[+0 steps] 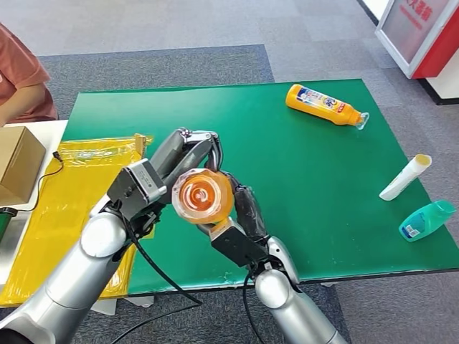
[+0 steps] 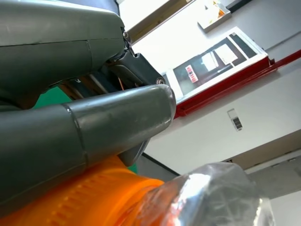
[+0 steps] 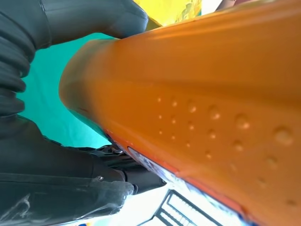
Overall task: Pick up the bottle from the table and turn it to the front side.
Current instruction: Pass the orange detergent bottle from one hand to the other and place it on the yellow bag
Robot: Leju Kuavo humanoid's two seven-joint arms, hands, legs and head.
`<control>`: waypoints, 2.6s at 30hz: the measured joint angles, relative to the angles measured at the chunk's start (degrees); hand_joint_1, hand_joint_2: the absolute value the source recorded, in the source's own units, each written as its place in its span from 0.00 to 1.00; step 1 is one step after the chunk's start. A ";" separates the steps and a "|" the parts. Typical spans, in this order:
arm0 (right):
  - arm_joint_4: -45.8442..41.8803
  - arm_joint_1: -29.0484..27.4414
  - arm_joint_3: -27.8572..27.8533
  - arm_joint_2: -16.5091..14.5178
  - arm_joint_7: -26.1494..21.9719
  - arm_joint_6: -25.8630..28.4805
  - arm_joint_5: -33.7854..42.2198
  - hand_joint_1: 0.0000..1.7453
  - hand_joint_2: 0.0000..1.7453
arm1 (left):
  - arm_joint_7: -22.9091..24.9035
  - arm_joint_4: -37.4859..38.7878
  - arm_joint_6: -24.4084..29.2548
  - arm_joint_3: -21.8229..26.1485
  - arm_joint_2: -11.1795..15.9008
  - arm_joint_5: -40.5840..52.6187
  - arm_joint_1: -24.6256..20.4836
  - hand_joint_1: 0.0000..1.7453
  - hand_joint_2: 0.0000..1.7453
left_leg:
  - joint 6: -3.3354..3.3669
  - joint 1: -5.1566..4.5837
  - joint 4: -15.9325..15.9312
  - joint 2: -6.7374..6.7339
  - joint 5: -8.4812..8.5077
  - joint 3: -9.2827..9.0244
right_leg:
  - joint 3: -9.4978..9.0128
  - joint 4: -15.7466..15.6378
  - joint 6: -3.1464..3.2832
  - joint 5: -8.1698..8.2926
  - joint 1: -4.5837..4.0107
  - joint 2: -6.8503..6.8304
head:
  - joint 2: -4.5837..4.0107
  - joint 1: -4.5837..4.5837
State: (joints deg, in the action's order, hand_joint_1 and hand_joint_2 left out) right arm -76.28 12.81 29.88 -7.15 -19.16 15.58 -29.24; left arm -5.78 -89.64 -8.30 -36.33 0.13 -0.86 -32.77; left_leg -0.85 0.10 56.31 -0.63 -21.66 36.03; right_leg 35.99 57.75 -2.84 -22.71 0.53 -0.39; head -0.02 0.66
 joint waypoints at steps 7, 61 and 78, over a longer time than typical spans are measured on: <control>-0.03 0.38 -0.03 -0.02 0.56 0.32 -0.02 1.00 1.00 | -8.28 -2.00 5.36 2.00 -0.37 -0.23 5.85 0.00 0.75 | 0.00 0.00 0.00 -0.01 -0.01 0.00 | 0.00 0.00 -0.01 -0.02 0.00 0.01 | 0.00 -0.01; -3.68 4.89 -3.03 -0.02 3.33 2.59 -7.82 1.00 1.00 | -5.66 -4.30 9.44 6.13 -0.30 18.11 7.69 0.00 1.00 | 0.00 0.00 0.00 -0.01 0.00 -0.01 | 0.02 -0.01 -0.01 -0.01 0.01 0.01 | 0.00 0.00; -3.11 6.73 1.32 -0.55 4.72 3.36 -11.31 1.00 1.00 | -5.12 -1.90 5.17 3.30 -3.49 13.31 5.23 0.00 1.00 | 0.00 0.00 0.01 0.00 0.00 -0.01 | 0.02 -0.01 0.00 0.00 0.01 0.00 | 0.00 -0.01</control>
State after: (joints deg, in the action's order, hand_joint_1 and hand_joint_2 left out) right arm -79.39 19.54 31.20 -7.70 -14.45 18.93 -40.55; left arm -10.90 -91.54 -3.13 -33.03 -3.37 12.45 -27.54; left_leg -0.84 0.09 56.31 -0.63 -21.66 36.02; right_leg 36.01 57.75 -2.84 -22.71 0.54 -0.39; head -0.02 0.65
